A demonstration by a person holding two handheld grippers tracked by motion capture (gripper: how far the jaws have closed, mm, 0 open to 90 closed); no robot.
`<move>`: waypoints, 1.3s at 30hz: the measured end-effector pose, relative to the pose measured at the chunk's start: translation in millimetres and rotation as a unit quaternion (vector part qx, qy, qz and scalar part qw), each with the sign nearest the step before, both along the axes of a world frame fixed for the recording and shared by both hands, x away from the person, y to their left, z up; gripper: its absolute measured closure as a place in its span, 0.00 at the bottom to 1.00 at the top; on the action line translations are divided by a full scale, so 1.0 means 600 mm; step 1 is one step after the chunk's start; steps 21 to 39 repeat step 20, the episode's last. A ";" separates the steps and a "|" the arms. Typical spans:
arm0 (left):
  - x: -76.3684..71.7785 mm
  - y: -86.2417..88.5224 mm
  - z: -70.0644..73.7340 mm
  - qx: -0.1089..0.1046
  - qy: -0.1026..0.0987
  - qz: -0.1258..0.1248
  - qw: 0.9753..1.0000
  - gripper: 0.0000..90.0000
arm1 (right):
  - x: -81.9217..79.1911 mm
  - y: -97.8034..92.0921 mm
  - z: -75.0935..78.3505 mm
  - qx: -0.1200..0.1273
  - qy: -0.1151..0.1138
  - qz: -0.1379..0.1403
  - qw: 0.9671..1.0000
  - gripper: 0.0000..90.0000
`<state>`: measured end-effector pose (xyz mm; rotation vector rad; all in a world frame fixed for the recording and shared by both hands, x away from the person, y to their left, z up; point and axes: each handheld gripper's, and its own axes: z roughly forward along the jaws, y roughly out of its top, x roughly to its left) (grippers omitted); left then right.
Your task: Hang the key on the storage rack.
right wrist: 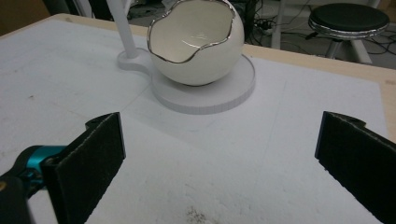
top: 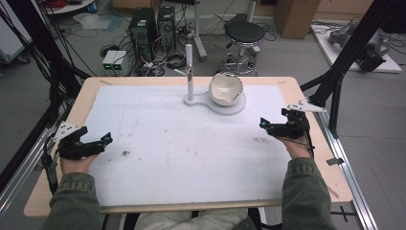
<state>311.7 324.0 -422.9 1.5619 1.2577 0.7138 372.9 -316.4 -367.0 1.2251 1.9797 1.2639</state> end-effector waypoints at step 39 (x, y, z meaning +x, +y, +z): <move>0.003 -0.003 -0.002 0.002 0.002 -0.006 1.000 0.02 | -0.028 -0.027 -0.044 0.012 -0.009 -0.034 0.999 0.01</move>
